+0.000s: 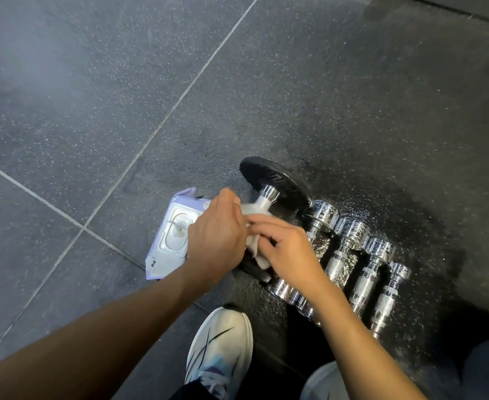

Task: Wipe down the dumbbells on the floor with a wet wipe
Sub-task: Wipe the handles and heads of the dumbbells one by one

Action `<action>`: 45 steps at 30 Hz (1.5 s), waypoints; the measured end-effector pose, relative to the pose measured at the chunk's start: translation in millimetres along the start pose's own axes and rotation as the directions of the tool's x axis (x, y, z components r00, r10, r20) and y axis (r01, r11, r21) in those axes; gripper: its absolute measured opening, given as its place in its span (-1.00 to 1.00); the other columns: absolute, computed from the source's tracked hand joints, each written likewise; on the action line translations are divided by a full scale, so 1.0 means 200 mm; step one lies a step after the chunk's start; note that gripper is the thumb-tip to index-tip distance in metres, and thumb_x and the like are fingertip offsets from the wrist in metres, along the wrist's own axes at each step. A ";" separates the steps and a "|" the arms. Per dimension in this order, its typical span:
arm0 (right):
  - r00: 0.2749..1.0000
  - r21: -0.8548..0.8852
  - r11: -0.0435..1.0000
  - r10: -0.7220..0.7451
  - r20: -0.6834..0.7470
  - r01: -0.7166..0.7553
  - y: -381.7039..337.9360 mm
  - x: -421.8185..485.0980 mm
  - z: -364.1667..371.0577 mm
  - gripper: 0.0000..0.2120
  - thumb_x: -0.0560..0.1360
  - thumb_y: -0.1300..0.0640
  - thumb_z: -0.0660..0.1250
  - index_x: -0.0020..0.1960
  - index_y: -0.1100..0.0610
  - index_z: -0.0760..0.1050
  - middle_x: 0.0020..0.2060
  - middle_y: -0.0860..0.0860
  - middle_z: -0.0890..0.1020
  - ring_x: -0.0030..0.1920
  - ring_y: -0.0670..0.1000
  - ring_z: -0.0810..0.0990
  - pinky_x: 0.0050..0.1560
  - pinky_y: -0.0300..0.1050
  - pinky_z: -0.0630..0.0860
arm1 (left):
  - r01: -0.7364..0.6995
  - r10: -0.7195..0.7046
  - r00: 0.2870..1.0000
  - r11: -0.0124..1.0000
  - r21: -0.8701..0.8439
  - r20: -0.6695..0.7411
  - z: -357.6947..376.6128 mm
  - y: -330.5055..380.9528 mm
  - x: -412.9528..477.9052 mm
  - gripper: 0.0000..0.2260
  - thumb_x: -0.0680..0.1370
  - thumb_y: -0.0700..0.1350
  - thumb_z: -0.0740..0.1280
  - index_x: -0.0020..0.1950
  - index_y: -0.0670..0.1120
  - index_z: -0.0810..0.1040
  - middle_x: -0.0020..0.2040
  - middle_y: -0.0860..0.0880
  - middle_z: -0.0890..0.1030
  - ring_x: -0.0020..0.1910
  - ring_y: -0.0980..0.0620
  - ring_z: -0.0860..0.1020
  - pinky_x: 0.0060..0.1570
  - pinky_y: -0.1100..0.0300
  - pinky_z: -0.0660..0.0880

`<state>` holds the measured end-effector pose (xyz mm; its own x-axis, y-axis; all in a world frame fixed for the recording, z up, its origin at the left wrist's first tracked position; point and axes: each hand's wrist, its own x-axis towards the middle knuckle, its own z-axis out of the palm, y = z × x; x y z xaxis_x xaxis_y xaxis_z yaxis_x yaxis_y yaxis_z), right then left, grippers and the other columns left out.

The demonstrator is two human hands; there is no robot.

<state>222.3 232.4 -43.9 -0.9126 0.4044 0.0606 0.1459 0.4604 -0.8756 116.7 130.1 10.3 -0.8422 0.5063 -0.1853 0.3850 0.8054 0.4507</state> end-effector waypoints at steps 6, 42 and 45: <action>0.982 -0.255 0.966 -0.080 -0.171 0.034 0.08 0.02 0.03 -0.66 0.57 0.39 0.31 0.29 0.19 0.64 0.37 0.06 0.58 0.43 0.02 0.47 0.51 -0.19 0.29 | 0.014 -0.014 1.000 1.000 -0.006 0.008 0.00 0.00 0.00 -0.83 0.69 -0.01 0.01 -0.01 0.01 0.33 -0.21 0.07 0.46 -0.17 -0.14 0.50 -0.13 -0.03 0.37; 0.590 0.763 -0.083 0.583 0.559 -0.641 0.00 0.22 0.19 -0.50 0.69 0.10 0.04 -0.16 0.27 0.67 -0.23 0.20 0.65 -0.23 0.10 0.65 -0.16 -0.04 0.56 | 0.036 -0.036 0.999 0.999 -0.006 0.001 0.01 -0.01 0.01 -0.82 0.68 0.00 0.00 -0.05 0.01 0.31 -0.25 0.07 0.48 -0.25 -0.05 0.48 -0.18 0.02 0.31; 0.601 0.741 -0.122 0.506 0.618 -0.660 0.01 0.20 0.18 -0.39 0.70 0.05 0.02 -0.32 0.17 0.69 -0.33 0.12 0.65 -0.29 0.05 0.63 -0.18 -0.08 0.51 | 0.031 -0.031 1.000 0.999 -0.012 -0.005 0.02 -0.01 0.01 -0.82 0.68 0.00 0.01 -0.04 0.01 0.32 -0.25 0.07 0.49 -0.25 -0.05 0.49 -0.18 0.00 0.35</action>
<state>172.5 221.9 -60.8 -0.7113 -0.0126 -0.7028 0.3011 -0.9089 -0.2884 115.2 129.8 5.9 -0.8557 0.4795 -0.1947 0.3541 0.8169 0.4553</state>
